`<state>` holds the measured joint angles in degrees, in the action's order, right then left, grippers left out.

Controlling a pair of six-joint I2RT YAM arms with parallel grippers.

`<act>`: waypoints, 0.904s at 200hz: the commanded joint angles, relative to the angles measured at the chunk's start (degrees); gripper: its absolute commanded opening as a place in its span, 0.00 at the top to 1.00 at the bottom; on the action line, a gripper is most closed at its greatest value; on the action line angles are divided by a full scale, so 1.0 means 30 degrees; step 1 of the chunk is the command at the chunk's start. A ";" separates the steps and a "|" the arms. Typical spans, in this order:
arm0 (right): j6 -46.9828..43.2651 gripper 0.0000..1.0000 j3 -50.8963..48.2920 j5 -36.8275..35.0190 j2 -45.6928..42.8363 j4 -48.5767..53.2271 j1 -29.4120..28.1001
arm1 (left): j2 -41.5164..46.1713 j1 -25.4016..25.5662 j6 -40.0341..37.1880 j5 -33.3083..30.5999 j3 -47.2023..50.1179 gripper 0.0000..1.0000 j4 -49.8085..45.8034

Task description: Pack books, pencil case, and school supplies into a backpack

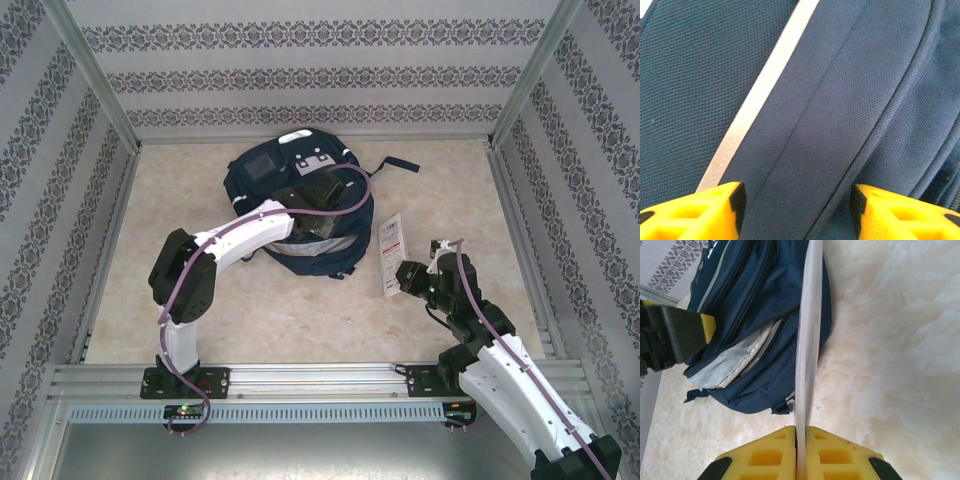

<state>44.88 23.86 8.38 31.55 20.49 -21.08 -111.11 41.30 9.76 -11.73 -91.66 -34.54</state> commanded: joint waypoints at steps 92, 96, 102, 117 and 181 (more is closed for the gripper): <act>0.0995 1.00 0.0575 0.3083 0.2682 -0.4811 0.0288 | 0.1576 0.0209 -0.0353 -0.2744 -0.3465 1.00 -0.1709; 0.1076 1.00 0.0595 0.3323 0.2864 -0.5148 0.0267 | 0.1629 0.0190 -0.0250 -0.2656 -0.3787 1.00 -0.1854; 0.1208 1.00 0.0658 0.3632 0.3169 -0.5643 0.0288 | 0.1688 0.0164 -0.0127 -0.2543 -0.4268 1.00 -0.2078; 0.1607 1.00 0.0811 0.4342 0.4049 -0.6930 0.0277 | 0.1763 0.0077 0.0154 -0.2403 -0.5414 1.00 -0.2567; 0.2426 1.00 0.2722 0.5365 0.7417 -1.0046 0.0086 | 0.1735 -0.0516 0.1298 -0.1098 -0.8172 1.00 -0.3267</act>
<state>50.92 28.58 22.83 52.95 -2.52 -20.49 -109.56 40.32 10.24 -16.49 -111.46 -46.11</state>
